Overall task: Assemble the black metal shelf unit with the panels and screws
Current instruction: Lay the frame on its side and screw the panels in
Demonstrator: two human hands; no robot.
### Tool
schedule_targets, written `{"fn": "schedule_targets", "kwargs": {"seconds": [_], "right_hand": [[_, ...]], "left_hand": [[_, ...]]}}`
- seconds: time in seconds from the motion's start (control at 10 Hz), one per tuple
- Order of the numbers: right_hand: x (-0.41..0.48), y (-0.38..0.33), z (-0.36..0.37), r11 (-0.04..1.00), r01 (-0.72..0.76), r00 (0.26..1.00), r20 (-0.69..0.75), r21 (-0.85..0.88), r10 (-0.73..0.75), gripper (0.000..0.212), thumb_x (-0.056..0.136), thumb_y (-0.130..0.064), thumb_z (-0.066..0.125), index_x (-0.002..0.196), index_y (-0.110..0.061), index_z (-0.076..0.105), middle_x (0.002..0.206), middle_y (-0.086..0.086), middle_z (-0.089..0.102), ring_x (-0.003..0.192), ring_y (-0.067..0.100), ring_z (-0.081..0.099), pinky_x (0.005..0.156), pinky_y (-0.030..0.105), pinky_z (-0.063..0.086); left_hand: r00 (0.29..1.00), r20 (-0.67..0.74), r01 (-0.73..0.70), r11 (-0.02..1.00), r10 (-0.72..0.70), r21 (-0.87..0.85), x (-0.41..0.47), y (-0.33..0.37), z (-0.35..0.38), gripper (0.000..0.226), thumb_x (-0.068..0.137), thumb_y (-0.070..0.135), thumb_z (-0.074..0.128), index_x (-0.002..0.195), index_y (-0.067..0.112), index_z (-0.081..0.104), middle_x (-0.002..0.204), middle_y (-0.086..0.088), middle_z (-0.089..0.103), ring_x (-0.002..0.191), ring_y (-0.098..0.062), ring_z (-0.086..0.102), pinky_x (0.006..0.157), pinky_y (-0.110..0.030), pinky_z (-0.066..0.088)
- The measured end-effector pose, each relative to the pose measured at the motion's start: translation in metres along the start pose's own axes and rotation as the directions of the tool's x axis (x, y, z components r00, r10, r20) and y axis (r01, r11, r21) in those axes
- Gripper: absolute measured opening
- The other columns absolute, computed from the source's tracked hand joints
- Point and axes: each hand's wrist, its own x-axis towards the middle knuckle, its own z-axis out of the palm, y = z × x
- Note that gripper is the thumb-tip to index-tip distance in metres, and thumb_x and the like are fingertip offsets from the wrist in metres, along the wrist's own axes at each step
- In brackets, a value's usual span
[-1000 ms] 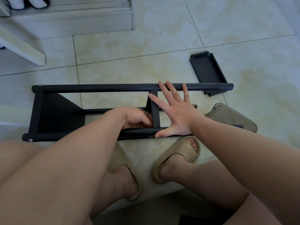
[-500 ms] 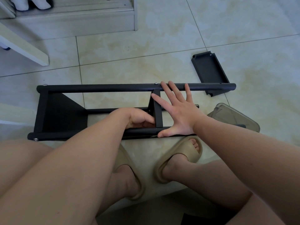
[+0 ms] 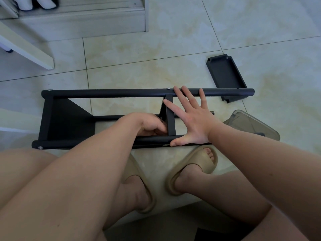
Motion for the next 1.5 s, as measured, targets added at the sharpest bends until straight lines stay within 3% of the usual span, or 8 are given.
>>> {"fn": "schedule_targets", "kwargs": {"seconds": [0.2, 0.4, 0.7, 1.0, 1.1, 1.2, 1.3, 1.5], "right_hand": [[-0.0002, -0.0006, 0.0002, 1.0, -0.001, 1.0, 0.004, -0.002, 0.001, 0.125, 0.061, -0.104, 0.031, 0.159, -0.038, -0.013, 0.167, 0.009, -0.022, 0.153, 0.031, -0.023, 0.116, 0.072, -0.008], [-0.0005, -0.0005, -0.0003, 1.0, 0.0, 1.0, -0.005, 0.004, 0.0, 0.125, 0.061, -0.103, 0.031, 0.16, -0.037, -0.009, 0.168, 0.009, -0.02, 0.154, 0.031, -0.022, 0.116, 0.072, -0.008], [-0.0002, -0.001, -0.001, 1.0, -0.005, 1.0, 0.01, -0.001, 0.005, 0.126, 0.061, -0.102, 0.033, 0.16, -0.036, -0.009, 0.168, 0.009, -0.021, 0.153, 0.031, -0.023, 0.116, 0.071, -0.008], [0.0004, -0.0032, -0.007, 0.999, -0.038, 0.998, 0.044, -0.015, 0.038, 0.128, 0.058, -0.104, 0.03, 0.159, -0.037, -0.01, 0.167, 0.009, -0.022, 0.154, 0.03, -0.022, 0.117, 0.07, -0.008], [-0.0012, -0.0036, -0.0053, 0.999, -0.033, 0.999, 0.021, -0.032, 0.034, 0.127, 0.059, -0.104, 0.03, 0.16, -0.036, -0.008, 0.168, 0.011, -0.018, 0.154, 0.031, -0.019, 0.117, 0.071, -0.006], [-0.0005, -0.0037, -0.0035, 0.999, -0.021, 1.0, 0.006, -0.036, 0.022, 0.126, 0.061, -0.103, 0.03, 0.16, -0.034, -0.007, 0.168, 0.012, -0.016, 0.155, 0.033, -0.016, 0.117, 0.072, -0.004], [-0.0005, -0.0032, -0.0022, 0.999, -0.019, 1.0, 0.0, -0.035, 0.019, 0.126, 0.061, -0.103, 0.03, 0.161, -0.034, -0.006, 0.168, 0.013, -0.015, 0.155, 0.034, -0.014, 0.116, 0.073, -0.004], [0.0001, -0.003, -0.0022, 0.999, -0.017, 1.0, 0.005, -0.036, 0.017, 0.126, 0.061, -0.102, 0.03, 0.16, -0.034, -0.005, 0.168, 0.013, -0.015, 0.155, 0.035, -0.014, 0.116, 0.073, -0.003]], "left_hand": [[0.999, -0.031, -0.009, 1.0, 0.009, 0.008, -0.002, 0.0043, 0.0023, 0.023, 0.091, -0.009, 0.05, 0.082, 0.007, 0.064, 0.071, -0.005, 0.068, 0.066, -0.014, 0.068, 0.065, -0.022, 0.054], [0.999, -0.043, -0.016, 1.0, 0.016, -0.004, -0.002, 0.0027, 0.0035, 0.021, 0.091, -0.009, 0.049, 0.105, 0.004, 0.057, 0.099, -0.017, 0.057, 0.081, -0.021, 0.062, 0.077, -0.025, 0.053], [0.998, -0.029, -0.054, 0.998, 0.053, -0.038, -0.0008, 0.0013, 0.0022, 0.022, 0.09, -0.011, 0.05, 0.105, 0.001, 0.06, 0.086, -0.012, 0.064, 0.065, -0.012, 0.068, 0.06, -0.02, 0.054], [0.995, 0.084, 0.057, 0.998, -0.058, 0.004, -0.0021, -0.0003, -0.0006, 0.021, 0.091, 0.011, 0.056, 0.095, 0.013, 0.077, 0.095, -0.009, 0.074, 0.086, -0.023, 0.068, 0.082, -0.031, 0.056], [0.999, 0.035, 0.03, 1.0, -0.03, 0.008, -0.0002, -0.003, -0.001, 0.018, 0.091, 0.009, 0.059, 0.092, 0.014, 0.076, 0.094, -0.007, 0.075, 0.086, -0.019, 0.07, 0.086, -0.031, 0.054], [0.999, -0.017, -0.034, 0.999, 0.034, -0.009, 0.0, -0.0029, 0.0001, 0.019, 0.091, -0.002, 0.056, 0.09, 0.01, 0.071, 0.081, -0.004, 0.073, 0.075, -0.015, 0.07, 0.074, -0.024, 0.055], [0.999, -0.008, -0.049, 0.999, 0.049, -0.008, 0.0007, -0.0029, 0.0007, 0.019, 0.09, -0.008, 0.052, 0.105, -0.003, 0.063, 0.098, -0.018, 0.065, 0.09, -0.026, 0.065, 0.081, -0.028, 0.054], [0.995, 0.035, -0.088, 0.996, 0.089, -0.017, 0.0013, -0.0036, 0.0005, 0.025, 0.093, -0.011, 0.048, 0.114, 0.0, 0.055, 0.102, -0.019, 0.058, 0.081, -0.022, 0.065, 0.078, -0.024, 0.055]]}}
